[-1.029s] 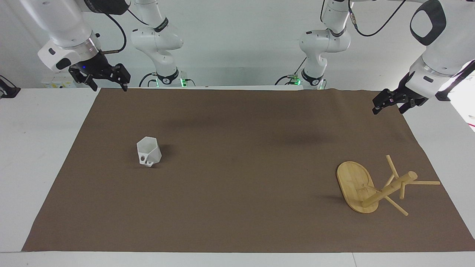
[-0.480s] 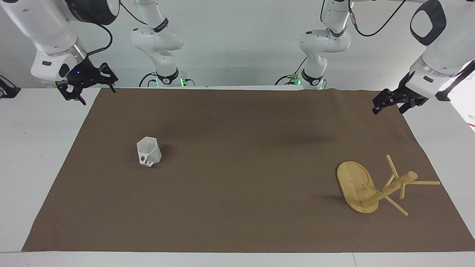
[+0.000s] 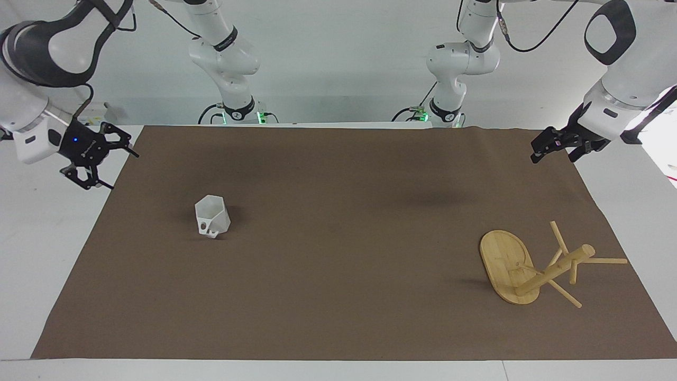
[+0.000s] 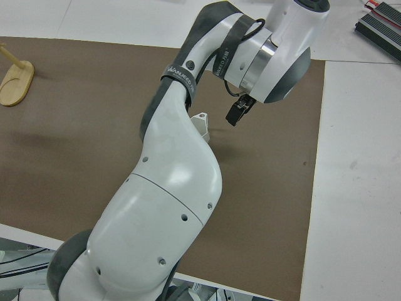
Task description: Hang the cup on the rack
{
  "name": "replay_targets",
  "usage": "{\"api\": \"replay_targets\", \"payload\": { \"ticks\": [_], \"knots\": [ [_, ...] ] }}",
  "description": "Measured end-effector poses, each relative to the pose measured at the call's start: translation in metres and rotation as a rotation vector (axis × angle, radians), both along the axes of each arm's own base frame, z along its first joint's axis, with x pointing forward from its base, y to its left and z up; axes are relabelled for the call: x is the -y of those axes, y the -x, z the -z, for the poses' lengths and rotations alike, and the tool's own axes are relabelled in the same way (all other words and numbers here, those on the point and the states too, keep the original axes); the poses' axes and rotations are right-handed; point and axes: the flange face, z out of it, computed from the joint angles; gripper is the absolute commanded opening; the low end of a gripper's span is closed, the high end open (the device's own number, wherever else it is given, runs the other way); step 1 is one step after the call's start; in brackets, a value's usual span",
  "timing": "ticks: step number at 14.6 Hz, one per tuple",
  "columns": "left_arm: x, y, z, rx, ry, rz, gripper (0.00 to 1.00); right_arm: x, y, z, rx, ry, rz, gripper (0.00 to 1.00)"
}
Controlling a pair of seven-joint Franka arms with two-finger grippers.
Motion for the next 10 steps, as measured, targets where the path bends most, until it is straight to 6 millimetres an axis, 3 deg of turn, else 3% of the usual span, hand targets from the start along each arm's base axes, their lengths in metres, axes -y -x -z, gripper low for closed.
{"api": "replay_targets", "payload": {
  "ticks": [3,6,8,10],
  "knots": [
    [0.0,0.0,0.0,0.0,0.0,0.0,1.0,0.027,-0.008,0.074,0.089,-0.263,-0.06,1.0],
    [0.0,0.0,0.0,0.0,0.0,0.0,1.0,0.045,0.004,0.155,0.183,-0.489,-0.117,1.0],
    [0.0,0.0,0.0,0.0,0.0,0.0,1.0,0.039,0.011,0.179,0.237,-0.569,-0.159,1.0],
    [0.0,0.0,0.0,0.0,0.0,0.0,1.0,0.03,0.019,0.188,0.262,-0.619,-0.152,1.0]
  ]
}}
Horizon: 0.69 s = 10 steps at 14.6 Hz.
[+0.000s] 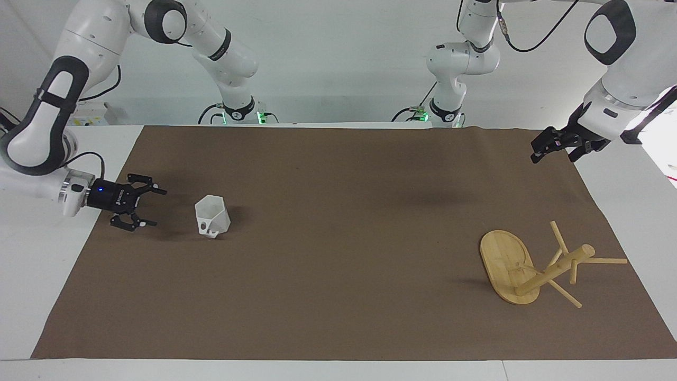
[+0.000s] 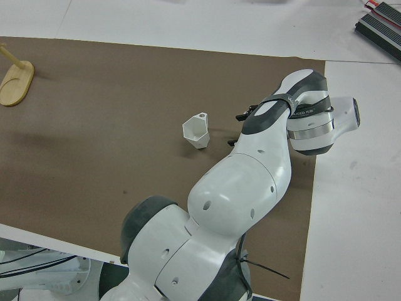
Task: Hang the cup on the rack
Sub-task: 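Move the open right gripper toward the white cup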
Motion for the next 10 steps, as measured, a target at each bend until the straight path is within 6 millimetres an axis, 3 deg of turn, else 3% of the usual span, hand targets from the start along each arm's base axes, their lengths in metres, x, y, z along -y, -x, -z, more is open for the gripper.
{"api": "replay_targets", "payload": {
  "ticks": [2,7,10],
  "knots": [
    [0.0,0.0,0.0,0.0,0.0,0.0,1.0,-0.008,0.007,0.014,0.008,-0.059,0.024,1.0],
    [0.0,0.0,0.0,0.0,0.0,0.0,1.0,-0.025,0.02,0.073,0.053,-0.168,0.071,1.0],
    [0.0,0.0,0.0,0.0,0.0,0.0,1.0,-0.035,0.02,0.077,0.06,-0.179,0.056,1.0]
  ]
}}
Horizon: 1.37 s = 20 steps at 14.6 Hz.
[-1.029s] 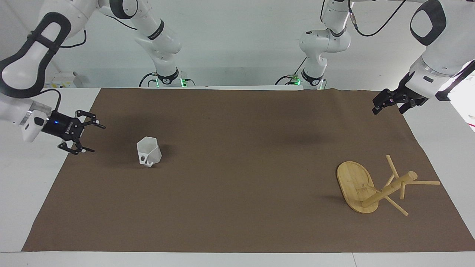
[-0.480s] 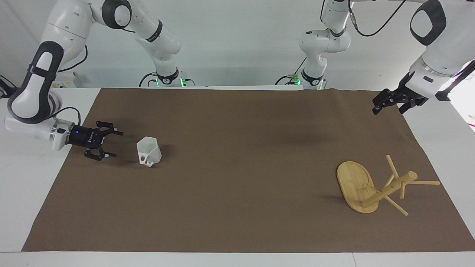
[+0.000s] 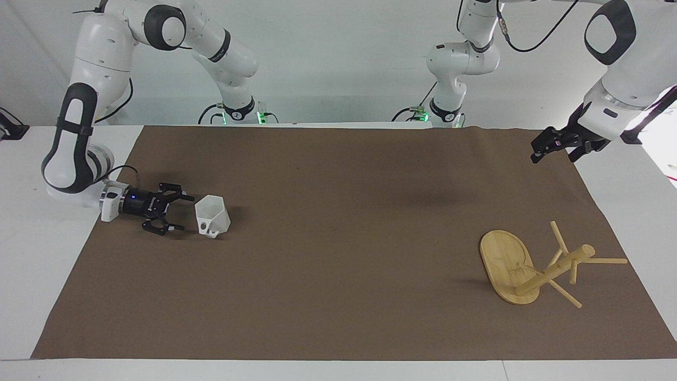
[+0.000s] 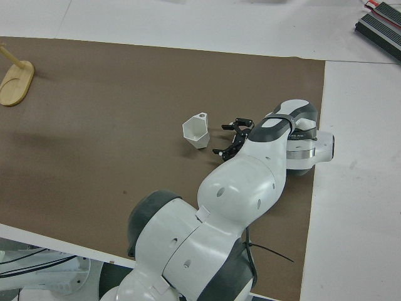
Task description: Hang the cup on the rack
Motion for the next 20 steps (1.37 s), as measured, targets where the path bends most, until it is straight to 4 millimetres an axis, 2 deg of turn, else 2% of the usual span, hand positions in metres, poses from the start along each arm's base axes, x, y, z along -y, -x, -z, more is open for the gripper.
{"api": "replay_targets", "payload": {
  "ticks": [4,10,16,20],
  "knots": [
    [0.0,0.0,0.0,0.0,0.0,0.0,1.0,-0.016,-0.008,-0.003,0.03,-0.031,0.008,1.0],
    [0.0,0.0,0.0,0.0,0.0,0.0,1.0,-0.049,-0.015,0.007,0.026,-0.049,0.018,1.0],
    [0.0,0.0,0.0,0.0,0.0,0.0,1.0,-0.053,-0.013,0.012,0.019,-0.044,0.031,1.0],
    [0.0,0.0,0.0,0.0,0.0,0.0,1.0,-0.063,-0.008,0.019,0.052,-0.053,0.011,1.0]
  ]
}}
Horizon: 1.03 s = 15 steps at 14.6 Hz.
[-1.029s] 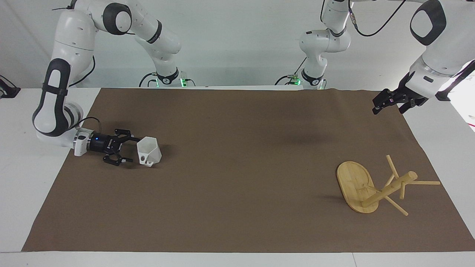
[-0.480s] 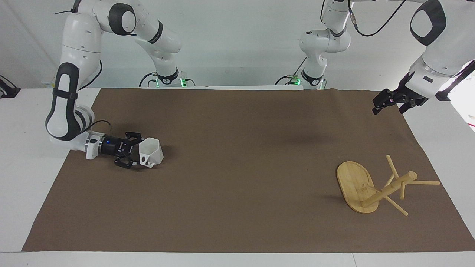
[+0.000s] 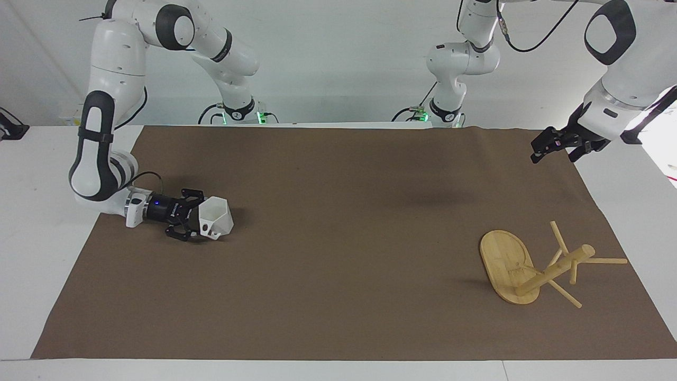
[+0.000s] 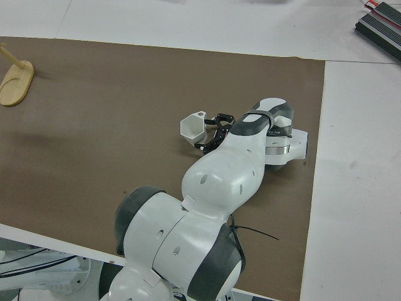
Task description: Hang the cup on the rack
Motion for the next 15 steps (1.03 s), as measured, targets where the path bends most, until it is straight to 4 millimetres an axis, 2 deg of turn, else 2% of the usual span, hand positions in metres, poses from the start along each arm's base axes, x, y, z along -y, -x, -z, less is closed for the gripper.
{"api": "replay_targets", "payload": {
  "ticks": [9,15],
  "knots": [
    [0.0,0.0,0.0,0.0,0.0,0.0,1.0,-0.008,0.007,0.003,0.093,-0.004,-0.026,1.0],
    [0.0,0.0,0.0,0.0,0.0,0.0,1.0,-0.027,0.004,0.008,0.087,-0.007,-0.018,1.0]
  ]
}}
